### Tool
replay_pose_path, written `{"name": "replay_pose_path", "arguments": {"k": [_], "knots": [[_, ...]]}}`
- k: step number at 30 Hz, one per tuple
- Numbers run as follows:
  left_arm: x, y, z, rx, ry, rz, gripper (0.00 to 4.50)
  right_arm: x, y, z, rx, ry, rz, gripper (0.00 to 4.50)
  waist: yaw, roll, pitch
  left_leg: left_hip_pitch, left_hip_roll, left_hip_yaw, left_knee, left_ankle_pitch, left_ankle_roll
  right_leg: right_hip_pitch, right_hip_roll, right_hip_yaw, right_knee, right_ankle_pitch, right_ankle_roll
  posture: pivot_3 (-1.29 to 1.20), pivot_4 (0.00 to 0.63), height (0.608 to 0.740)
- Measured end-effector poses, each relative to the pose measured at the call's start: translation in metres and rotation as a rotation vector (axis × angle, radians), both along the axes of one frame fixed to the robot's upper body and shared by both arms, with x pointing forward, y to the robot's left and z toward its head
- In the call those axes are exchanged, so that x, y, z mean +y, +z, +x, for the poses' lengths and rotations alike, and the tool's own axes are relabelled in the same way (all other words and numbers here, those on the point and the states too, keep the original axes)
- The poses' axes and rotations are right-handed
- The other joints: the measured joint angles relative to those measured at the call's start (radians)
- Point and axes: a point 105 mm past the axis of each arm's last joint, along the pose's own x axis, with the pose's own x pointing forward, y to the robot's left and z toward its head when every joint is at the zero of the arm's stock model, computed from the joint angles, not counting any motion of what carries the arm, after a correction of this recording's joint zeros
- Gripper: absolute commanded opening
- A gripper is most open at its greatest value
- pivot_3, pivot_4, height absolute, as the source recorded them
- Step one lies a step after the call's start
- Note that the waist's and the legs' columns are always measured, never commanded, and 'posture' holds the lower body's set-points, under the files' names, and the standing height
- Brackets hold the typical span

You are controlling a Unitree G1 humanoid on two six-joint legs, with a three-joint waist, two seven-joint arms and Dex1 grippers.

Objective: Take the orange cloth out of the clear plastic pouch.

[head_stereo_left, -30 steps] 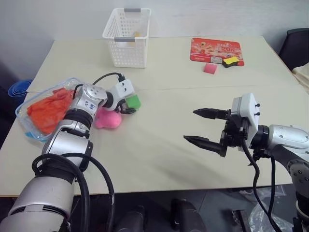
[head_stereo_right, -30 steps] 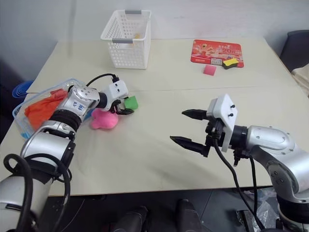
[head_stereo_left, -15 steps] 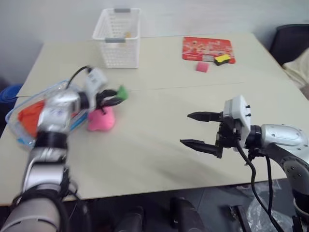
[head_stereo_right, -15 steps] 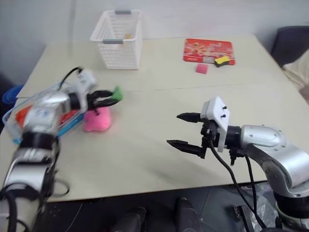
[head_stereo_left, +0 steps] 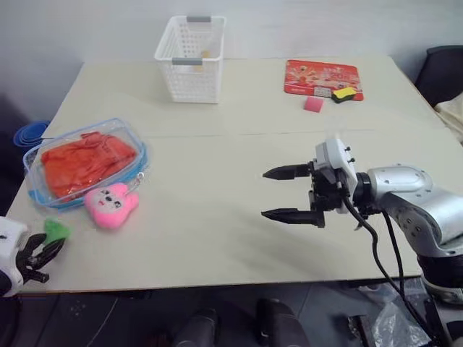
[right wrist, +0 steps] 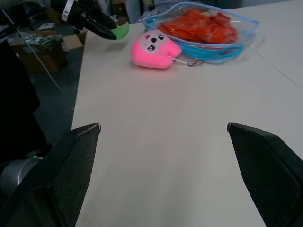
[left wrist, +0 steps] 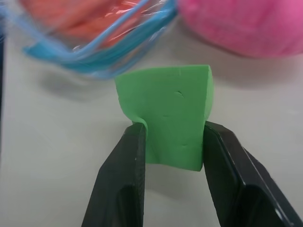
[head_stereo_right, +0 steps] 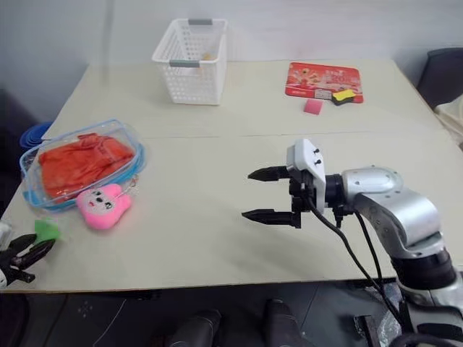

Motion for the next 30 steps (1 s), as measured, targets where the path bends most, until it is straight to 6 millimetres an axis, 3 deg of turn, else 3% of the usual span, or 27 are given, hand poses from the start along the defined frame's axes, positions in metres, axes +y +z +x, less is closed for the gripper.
{"name": "replay_pose_path", "arguments": {"k": [4, 8, 17, 18, 23, 25, 28, 30], "knots": [[0.018, -0.010, -0.019, 0.045, 0.098, 0.048, 1.59, 0.001, -0.003, 0.000, 0.015, 0.020, -0.001, 4.50, 0.003, -0.001, 0.000, 0.000, 0.000, 0.002, 0.000, -0.002, 0.002, 0.000, 0.001, 0.001, -0.001, 0.000, 0.000, 0.00, 0.150, 0.740], [0.024, -0.015, -0.021, 0.052, 0.143, 0.053, 1.59, 0.002, -0.004, -0.002, 0.019, 0.040, -0.003, 4.50, 0.003, -0.001, 0.000, 0.000, 0.001, 0.002, 0.000, -0.003, 0.001, 0.000, 0.001, 0.001, -0.002, 0.000, 0.000, 0.00, 0.150, 0.740], [0.021, -0.029, -0.014, 0.105, 0.152, 0.019, 4.31, 0.004, -0.002, -0.004, 0.026, 0.058, 0.014, 4.50, -0.004, -0.001, 0.000, 0.000, 0.003, 0.002, 0.000, -0.003, 0.000, -0.001, 0.003, 0.001, -0.002, 0.000, 0.000, 0.00, 0.150, 0.740], [0.020, -0.030, -0.014, 0.108, 0.151, 0.016, 4.48, 0.004, -0.001, -0.005, 0.025, 0.061, 0.015, 4.50, -0.005, -0.001, 0.000, 0.000, 0.003, 0.002, 0.000, -0.004, 0.000, 0.000, 0.003, 0.001, -0.002, 0.000, 0.000, 0.00, 0.150, 0.740], [0.023, -0.026, -0.018, 0.128, 0.143, 0.025, 4.48, 0.004, 0.001, -0.007, 0.018, 0.066, 0.021, 4.50, -0.006, -0.001, 0.000, 0.000, 0.003, 0.003, 0.000, -0.004, 0.000, 0.000, 0.004, 0.002, -0.002, 0.000, 0.000, 0.00, 0.150, 0.740], [0.030, -0.010, -0.021, 0.115, 0.122, 0.026, 4.48, 0.004, 0.001, -0.007, 0.017, 0.064, 0.020, 4.50, -0.007, -0.001, 0.000, 0.000, 0.004, 0.003, 0.000, -0.004, -0.001, -0.001, 0.004, 0.001, -0.002, 0.000, 0.000, 0.00, 0.150, 0.740], [0.037, 0.040, -0.017, 0.042, 0.058, 0.085, 4.48, 0.003, 0.001, -0.006, 0.018, 0.062, 0.018, 4.50, -0.006, -0.001, 0.000, 0.000, 0.005, 0.002, 0.000, -0.004, -0.001, 0.000, 0.004, 0.001, -0.002, 0.000, -0.001, 0.00, 0.150, 0.740], [0.030, 0.072, -0.005, 0.004, -0.031, 0.191, 4.48, 0.003, 0.001, -0.006, 0.016, 0.060, 0.018, 4.50, 0.000, 0.000, 0.000, 0.000, 0.004, 0.003, 0.000, -0.004, -0.001, 0.000, 0.004, 0.001, -0.002, 0.000, -0.001, 0.00, 0.150, 0.740]]}}
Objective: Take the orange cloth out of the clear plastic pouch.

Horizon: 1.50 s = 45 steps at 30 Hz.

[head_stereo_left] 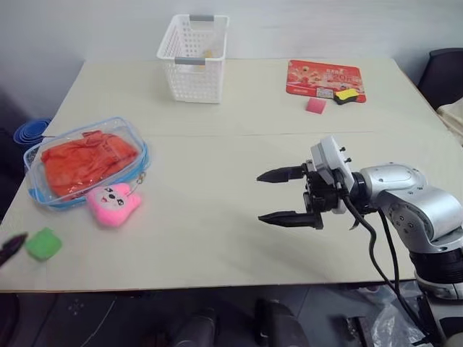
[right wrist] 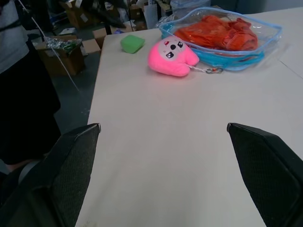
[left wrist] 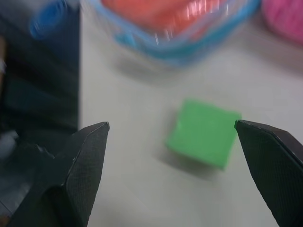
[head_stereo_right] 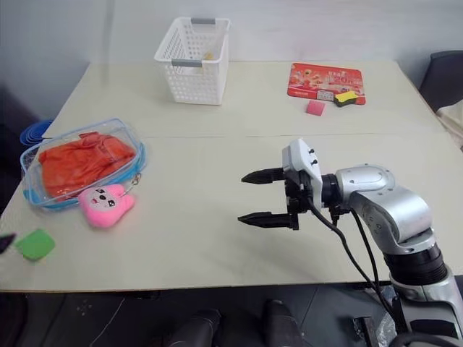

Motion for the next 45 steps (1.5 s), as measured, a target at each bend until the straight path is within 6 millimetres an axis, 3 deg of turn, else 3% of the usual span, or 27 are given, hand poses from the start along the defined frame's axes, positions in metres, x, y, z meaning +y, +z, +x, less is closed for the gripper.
{"name": "replay_pose_path", "arguments": {"k": [2, 4, 10, 14, 20, 24, 27, 39, 45], "knots": [[-0.013, 0.017, 0.016, 0.022, -0.122, 0.153, 4.48, 0.000, 0.000, 0.001, -0.005, -0.006, -0.002, 4.50, 0.003, 0.000, 0.000, 0.000, 0.000, 0.000, 0.000, 0.000, 0.000, 0.000, 0.000, 0.000, 0.000, 0.000, 0.000, 0.00, 0.150, 0.740], [-0.023, 0.022, 0.031, 0.056, -0.219, 0.283, 4.48, -0.001, 0.000, 0.001, -0.008, -0.011, -0.001, 4.50, 0.000, 0.001, 0.001, 0.000, 0.000, 0.001, -0.001, 0.000, 0.000, 0.000, 0.000, 0.001, 0.000, 0.000, 0.000, 0.00, 0.150, 0.740], [-0.026, -0.005, 0.069, 0.235, -0.381, 0.593, 4.48, -0.003, -0.001, 0.002, -0.011, -0.047, 0.010, 4.50, -0.028, 0.002, 0.001, -0.001, 0.001, 0.002, -0.004, 0.000, 0.000, -0.004, 0.002, 0.001, 0.002, 0.000, 0.000, 0.00, 0.150, 0.740], [-0.013, -0.020, 0.083, 0.292, -0.393, 0.696, 4.48, -0.006, -0.003, 0.000, -0.011, -0.073, 0.015, 4.50, -0.038, 0.002, 0.001, -0.003, 0.001, 0.003, -0.004, 0.000, 0.000, -0.007, 0.002, 0.001, 0.003, 0.000, 0.000, 0.00, 0.150, 0.740], [0.007, -0.040, 0.087, 0.381, -0.371, 0.710, 4.48, -0.007, -0.001, -0.002, -0.014, -0.091, 0.028, 4.50, -0.044, 0.002, 0.001, -0.004, 0.001, 0.004, -0.003, 0.000, 0.000, -0.007, 0.002, 0.001, 0.004, 0.000, 0.000, 0.00, 0.150, 0.740], [0.010, -0.042, 0.100, 0.365, -0.359, 0.706, 4.48, -0.008, -0.001, -0.001, -0.018, -0.104, 0.031, 4.50, -0.041, 0.002, 0.001, -0.004, 0.001, 0.003, -0.002, 0.000, 0.000, -0.007, 0.002, 0.001, 0.005, 0.000, 0.000, 0.00, 0.150, 0.740], [0.010, -0.048, 0.107, 0.362, -0.365, 0.694, 3.91, -0.008, 0.001, -0.003, -0.026, -0.103, 0.030, 4.50, -0.039, 0.002, 0.001, -0.004, 0.000, 0.003, -0.002, 0.000, 0.001, -0.007, 0.001, 0.001, 0.007, 0.000, 0.001, 0.00, 0.150, 0.740], [0.012, -0.054, 0.109, 0.351, -0.385, 0.679, 0.15, -0.008, 0.006, -0.007, -0.026, -0.087, 0.034, 4.50, -0.039, 0.002, 0.001, -0.004, 0.000, 0.005, -0.001, 0.000, 0.001, -0.010, 0.001, 0.002, 0.011, 0.000, 0.001, 0.00, 0.150, 0.740], [-0.011, -0.055, 0.119, 0.282, -0.485, 0.648, 0.03, -0.009, 0.007, -0.007, -0.033, -0.089, 0.027, 4.50, -0.028, 0.002, 0.001, -0.004, -0.001, 0.005, 0.000, 0.000, 0.001, -0.010, 0.000, 0.002, 0.011, 0.000, 0.001, 0.00, 0.150, 0.740]]}}
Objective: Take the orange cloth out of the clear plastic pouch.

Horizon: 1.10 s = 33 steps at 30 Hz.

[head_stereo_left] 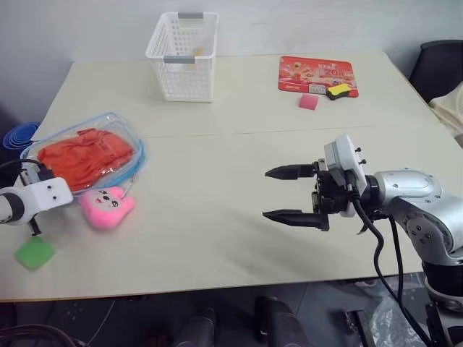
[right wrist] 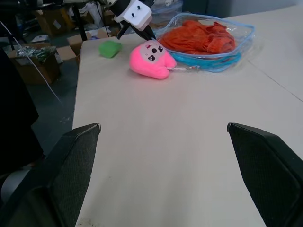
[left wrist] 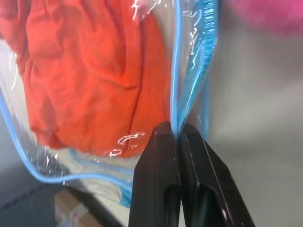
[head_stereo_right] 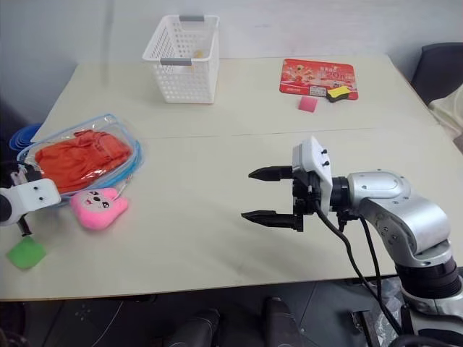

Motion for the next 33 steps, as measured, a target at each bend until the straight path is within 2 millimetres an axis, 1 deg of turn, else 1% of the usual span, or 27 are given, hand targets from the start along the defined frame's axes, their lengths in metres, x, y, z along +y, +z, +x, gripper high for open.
{"name": "replay_pose_path", "arguments": {"k": [2, 5, 8, 9, 10, 12, 15, 18, 20, 22, 23, 25, 28, 30, 33], "knots": [[-0.020, 0.001, 0.005, -0.009, -0.090, -0.031, 0.03, -0.001, 0.000, 0.000, 0.000, -0.001, -0.003, 4.50, 0.006, 0.000, 0.000, -0.001, -0.001, 0.000, 0.000, 0.000, 0.000, 0.000, -0.001, 0.000, 0.000, 0.000, 0.000, 0.00, 0.150, 0.740], [-0.058, 0.004, 0.009, -0.018, -0.259, -0.046, 0.03, -0.002, 0.000, 0.000, -0.001, -0.003, -0.007, 4.50, 0.009, 0.000, 0.000, -0.001, -0.001, -0.001, 0.001, 0.000, 0.001, 0.000, -0.001, -0.001, 0.000, 0.000, 0.000, 0.00, 0.150, 0.740], [-0.104, 0.007, 0.015, -0.028, -0.443, -0.040, 0.03, -0.010, 0.000, 0.001, -0.004, -0.035, -0.021, 4.50, 0.010, 0.000, 0.000, -0.002, -0.002, -0.001, 0.001, 0.000, 0.001, 0.000, -0.002, -0.001, 0.000, 0.000, 0.000, 0.00, 0.150, 0.740], [-0.124, 0.009, 0.016, -0.033, -0.507, -0.055, 0.03, -0.014, 0.001, 0.002, -0.010, -0.053, -0.025, 4.50, 0.010, 0.000, 0.000, -0.002, -0.002, -0.001, 0.001, 0.001, 0.002, 0.000, -0.002, -0.001, 0.000, 0.000, 0.000, 0.00, 0.150, 0.740], [-0.135, 0.010, 0.017, -0.033, -0.544, -0.067, 0.03, -0.016, 0.002, 0.002, -0.013, -0.061, -0.028, 4.50, 0.008, -0.001, 0.000, -0.002, -0.002, -0.001, 0.001, 0.001, 0.002, 0.000, -0.002, -0.001, 0.000, 0.000, 0.000, 0.00, 0.150, 0.740], [-0.167, 0.013, 0.020, -0.031, -0.629, -0.093, 0.03, -0.026, 0.001, 0.001, -0.009, -0.095, -0.040, 4.50, 0.007, -0.001, -0.001, -0.002, -0.002, 0.000, 0.002, 0.001, 0.002, -0.001, -0.002, -0.001, 0.001, 0.000, 0.000, 0.00, 0.150, 0.740], [-0.221, 0.014, 0.024, -0.019, -0.756, -0.117, 0.03, -0.046, 0.001, -0.003, -0.005, -0.164, -0.064, 4.50, 0.009, -0.001, -0.001, -0.003, -0.002, 0.000, 0.004, 0.001, 0.002, -0.002, -0.002, -0.001, 0.002, 0.000, 0.001, 0.00, 0.150, 0.740], [-0.261, 0.008, 0.026, 0.003, -0.825, -0.112, 0.03, -0.064, 0.000, -0.008, -0.001, -0.228, -0.083, 4.50, 0.009, -0.001, -0.001, -0.004, -0.002, 0.000, 0.006, 0.001, 0.002, -0.002, -0.002, 0.000, 0.002, 0.001, 0.001, 0.00, 0.150, 0.740], [-0.283, 0.004, 0.021, 0.026, -0.867, -0.108, 0.03, -0.077, -0.001, -0.011, 0.006, -0.281, -0.094, 4.50, 0.005, -0.002, -0.001, -0.004, -0.002, 0.002, 0.007, 0.001, 0.002, -0.002, -0.001, 0.000, 0.003, 0.001, 0.001, 0.00, 0.150, 0.740], [-0.289, 0.000, 0.017, 0.050, -0.892, -0.067, 0.03, -0.086, -0.003, -0.014, 0.014, -0.323, -0.095, 4.50, 0.000, -0.002, -0.001, -0.004, 0.000, 0.005, 0.007, 0.001, 0.001, -0.004, 0.001, 0.001, 0.005, 0.001, 0.001, 0.00, 0.150, 0.740], [-0.289, -0.001, 0.016, 0.058, -0.891, -0.048, 0.03, -0.089, -0.005, -0.016, 0.021, -0.338, -0.097, 4.50, 0.000, -0.002, -0.001, -0.004, 0.000, 0.005, 0.007, 0.000, 0.001, -0.005, 0.001, 0.001, 0.006, 0.001, 0.001, 0.00, 0.150, 0.740], [-0.282, -0.001, 0.014, 0.078, -0.869, 0.000, 0.03, -0.090, -0.008, -0.021, 0.026, -0.350, -0.104, 4.50, 0.001, -0.002, -0.001, -0.004, 0.001, 0.006, 0.007, 0.001, 0.000, -0.005, 0.002, 0.002, 0.007, 0.001, 0.001, 0.00, 0.150, 0.740], [-0.272, -0.006, 0.009, 0.123, -0.807, 0.036, 0.03, -0.088, -0.010, -0.026, 0.019, -0.354, -0.114, 4.50, 0.006, -0.002, -0.001, -0.003, 0.001, 0.005, 0.009, 0.000, 0.000, -0.004, 0.001, 0.004, 0.006, 0.001, 0.001, 0.00, 0.150, 0.740], [-0.270, -0.008, 0.006, 0.136, -0.764, 0.028, 0.03, -0.086, -0.011, -0.027, 0.014, -0.360, -0.116, 4.50, 0.010, -0.002, -0.001, -0.003, 0.000, 0.005, 0.009, 0.000, 0.001, -0.003, 0.001, 0.005, 0.005, 0.001, 0.001, 0.00, 0.150, 0.740], [-0.274, -0.011, -0.001, 0.153, -0.693, -0.032, 0.03, -0.084, -0.011, -0.027, 0.004, -0.366, -0.116, 4.50, 0.014, -0.002, -0.001, -0.003, -0.001, 0.005, 0.010, 0.000, 0.001, -0.003, 0.001, 0.005, 0.006, 0.001, 0.001, 0.00, 0.150, 0.740]]}}
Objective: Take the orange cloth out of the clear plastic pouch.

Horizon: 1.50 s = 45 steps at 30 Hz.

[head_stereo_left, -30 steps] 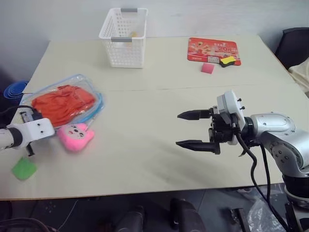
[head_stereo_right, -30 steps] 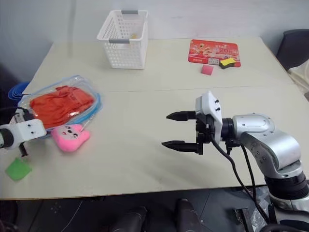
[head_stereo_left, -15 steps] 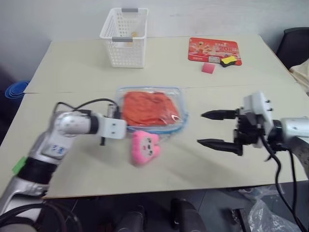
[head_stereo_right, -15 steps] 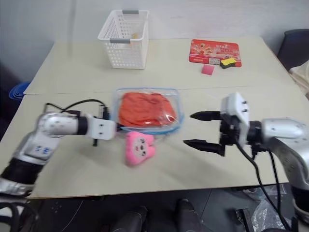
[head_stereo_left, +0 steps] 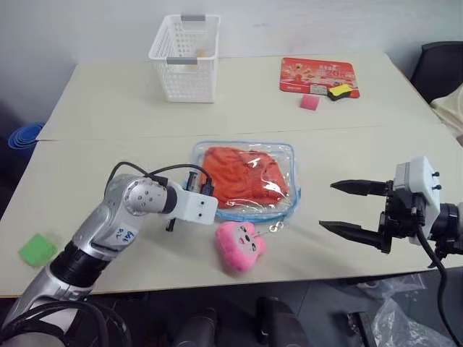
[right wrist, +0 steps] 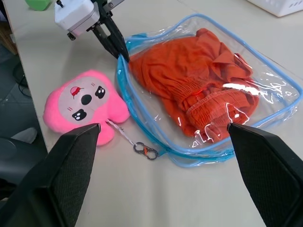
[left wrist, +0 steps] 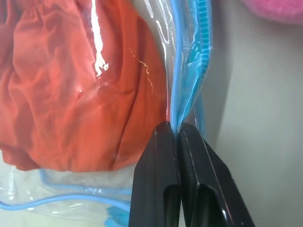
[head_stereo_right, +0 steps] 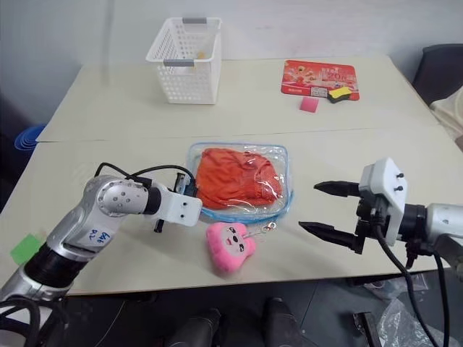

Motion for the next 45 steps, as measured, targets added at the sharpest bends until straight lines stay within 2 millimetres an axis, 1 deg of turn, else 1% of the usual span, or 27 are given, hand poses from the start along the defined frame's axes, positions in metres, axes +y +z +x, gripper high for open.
{"name": "replay_pose_path", "arguments": {"k": [4, 6, 10, 11, 12, 14, 16, 19, 21, 22, 23, 26, 27, 28, 29, 31, 32, 35, 36, 39, 42, 45], "knots": [[-0.016, 0.001, -0.005, 0.054, 0.076, -0.114, 0.03, 0.003, -0.002, 0.001, 0.004, 0.007, -0.001, 4.50, 0.015, 0.000, 0.000, -0.001, 0.000, 0.000, 0.002, 0.000, 0.000, 0.000, 0.000, 0.000, 0.000, 0.000, 0.000, 0.00, 0.150, 0.740], [-0.019, 0.001, -0.006, 0.070, 0.102, -0.140, 0.03, 0.006, -0.005, 0.000, 0.016, 0.026, -0.003, 4.50, 0.020, 0.000, 0.000, -0.001, 0.000, 0.000, 0.002, 0.000, 0.000, 0.000, 0.000, 0.000, 0.000, 0.000, 0.000, 0.00, 0.150, 0.740], [-0.020, 0.000, -0.007, 0.083, 0.123, -0.148, 0.97, 0.009, -0.005, 0.000, 0.007, 0.056, -0.022, 4.50, 0.021, 0.000, 0.000, -0.001, -0.001, 0.000, 0.002, 0.000, 0.000, 0.000, 0.000, 0.000, -0.001, 0.000, 0.000, 0.00, 0.150, 0.740], [-0.019, 0.001, -0.008, 0.082, 0.124, -0.149, 1.13, 0.010, -0.006, 0.000, 0.005, 0.063, -0.025, 4.50, 0.022, 0.000, 0.000, -0.001, 0.000, 0.000, 0.002, 0.000, 0.000, 0.000, 0.000, 0.000, -0.001, 0.000, 0.000, 0.00, 0.150, 0.740], [-0.018, 0.001, -0.008, 0.085, 0.129, -0.149, 1.53, 0.011, -0.006, 0.001, 0.005, 0.070, -0.028, 4.50, 0.022, -0.001, 0.000, -0.001, 0.000, 0.000, 0.002, 0.000, 0.000, 0.000, 0.000, 0.000, -0.001, 0.000, 0.000, 0.00, 0.150, 0.740], [-0.014, 0.001, -0.009, 0.097, 0.151, -0.161, 2.09, 0.010, -0.007, 0.001, 0.008, 0.073, -0.030, 4.50, 0.020, 0.000, 0.000, 0.000, 0.000, 0.000, 0.002, 0.000, 0.000, 0.000, 0.000, 0.000, -0.001, 0.000, 0.000, 0.00, 0.150, 0.740], [-0.009, 0.002, -0.011, 0.119, 0.185, -0.201, 2.77, 0.007, -0.007, 0.003, 0.005, 0.069, -0.044, 4.50, 0.020, 0.000, 0.000, -0.001, 0.000, 0.000, 0.002, 0.000, 0.000, 0.000, 0.000, 0.000, -0.001, 0.000, 0.000, 0.00, 0.150, 0.740], [0.001, 0.015, -0.008, 0.157, 0.260, -0.325, 3.68, 0.006, -0.006, 0.003, 0.001, 0.078, -0.056, 4.50, 0.021, -0.001, 0.000, -0.001, 0.000, 0.000, 0.002, 0.000, 0.000, 0.000, 0.000, 0.000, -0.001, 0.000, 0.000, 0.00, 0.150, 0.740], [0.012, 0.032, -0.012, 0.243, 0.276, -0.462, 3.68, 0.006, -0.005, 0.002, 0.005, 0.089, -0.057, 4.50, 0.021, -0.001, 0.000, -0.001, 0.000, -0.001, 0.003, 0.000, 0.000, 0.000, 0.000, -0.001, -0.001, 0.000, 0.000, 0.00, 0.150, 0.740], [0.016, 0.040, -0.018, 0.290, 0.255, -0.520, 3.68, 0.006, -0.006, 0.002, 0.008, 0.093, -0.059, 4.50, 0.019, -0.001, 0.000, -0.001, 0.000, 0.000, 0.003, 0.000, 0.000, 0.000, 0.000, -0.001, -0.001, 0.000, 0.000, 0.00, 0.150, 0.740], [0.025, 0.049, -0.027, 0.352, 0.212, -0.559, 3.68, 0.005, -0.005, 0.002, 0.012, 0.099, -0.063, 4.50, 0.015, -0.001, 0.000, -0.001, 0.001, 0.000, 0.002, -0.001, -0.001, 0.000, 0.000, -0.002, -0.001, 0.000, 0.000, 0.00, 0.150, 0.740], [0.042, 0.055, -0.046, 0.472, 0.127, -0.529, 3.68, -0.001, -0.006, 0.005, 0.004, 0.091, -0.084, 4.50, 0.013, -0.001, 0.000, 0.000, 0.001, -0.001, 0.002, -0.001, -0.001, 0.000, 0.000, -0.003, -0.002, 0.000, 0.000, 0.00, 0.150, 0.740], [0.045, 0.056, -0.049, 0.504, 0.091, -0.512, 3.68, -0.003, -0.008, 0.008, -0.002, 0.086, -0.104, 4.50, 0.014, 0.000, 0.000, 0.000, 0.001, -0.001, 0.002, -0.001, -0.001, 0.001, 0.000, -0.003, -0.002, 0.000, 0.000, 0.00, 0.150, 0.740], [0.042, 0.056, -0.050, 0.535, 0.039, -0.494, 3.68, -0.005, -0.012, 0.012, -0.010, 0.082, -0.141, 4.50, 0.018, 0.000, 0.000, 0.001, 0.001, -0.003, 0.004, -0.001, -0.001, 0.004, 0.000, -0.003, -0.004, 0.000, 0.000, 0.00, 0.150, 0.740], [0.037, 0.057, -0.051, 0.548, -0.010, -0.480, 3.68, -0.006, -0.017, 0.015, -0.016, 0.078, -0.175, 4.50, 0.024, 0.000, 0.000, 0.002, 0.001, -0.005, 0.004, -0.001, -0.001, 0.008, 0.000, -0.005, -0.006, 0.000, 0.000, 0.00, 0.150, 0.740], [0.019, 0.055, -0.050, 0.563, -0.129, -0.431, 3.68, -0.009, -0.025, 0.020, -0.048, 0.082, -0.245, 4.50, 0.031, 0.000, 0.000, 0.004, 0.000, -0.007, 0.004, -0.001, 0.000, 0.013, 0.000, -0.006, -0.011, 0.000, 0.000, 0.00, 0.150, 0.740], [0.010, 0.051, -0.050, 0.560, -0.186, -0.406, 3.68, -0.009, -0.028, 0.023, -0.059, 0.084, -0.271, 4.50, 0.032, 0.000, 0.000, 0.004, 0.000, -0.007, 0.004, -0.002, 0.001, 0.014, 0.000, -0.006, -0.012, 0.000, 0.001, 0.00, 0.150, 0.740], [-0.030, 0.036, -0.048, 0.557, -0.359, -0.356, 3.68, -0.011, -0.038, 0.030, -0.090, 0.089, -0.347, 4.50, 0.030, 0.000, 0.001, 0.003, -0.001, -0.006, 0.004, -0.003, 0.002, 0.013, 0.000, -0.006, -0.013, 0.001, 0.002, 0.00, 0.150, 0.740], [-0.038, 0.031, -0.048, 0.558, -0.389, -0.343, 3.68, -0.011, -0.039, 0.032, -0.104, 0.094, -0.364, 4.50, 0.026, 0.000, 0.000, 0.003, 0.000, -0.006, 0.004, -0.003, 0.002, 0.012, 0.000, -0.006, -0.013, 0.001, 0.002, 0.00, 0.150, 0.740], [-0.048, 0.018, -0.042, 0.539, -0.417, -0.301, 3.68, -0.012, -0.040, 0.039, -0.157, 0.088, -0.411, 4.50, 0.007, 0.000, 0.000, 0.003, 0.001, -0.004, 0.003, -0.003, 0.002, 0.011, 0.001, -0.006, -0.013, 0.001, 0.002, 0.00, 0.150, 0.740], [-0.058, 0.007, -0.043, 0.525, -0.458, -0.255, 3.68, -0.009, -0.043, 0.049, -0.212, 0.089, -0.449, 4.50, -0.006, 0.000, 0.000, 0.004, 0.001, -0.004, 0.004, -0.002, 0.002, 0.011, 0.001, -0.005, -0.012, 0.001, 0.002, 0.00, 0.150, 0.740], [-0.060, -0.003, -0.039, 0.510, -0.452, -0.227, 3.11, -0.006, -0.049, 0.058, -0.243, 0.099, -0.466, 4.50, -0.010, 0.000, 0.000, 0.004, 0.001, -0.004, 0.004, -0.002, 0.002, 0.011, 0.001, -0.004, -0.011, 0.001, 0.002, 0.00, 0.150, 0.740]]}}
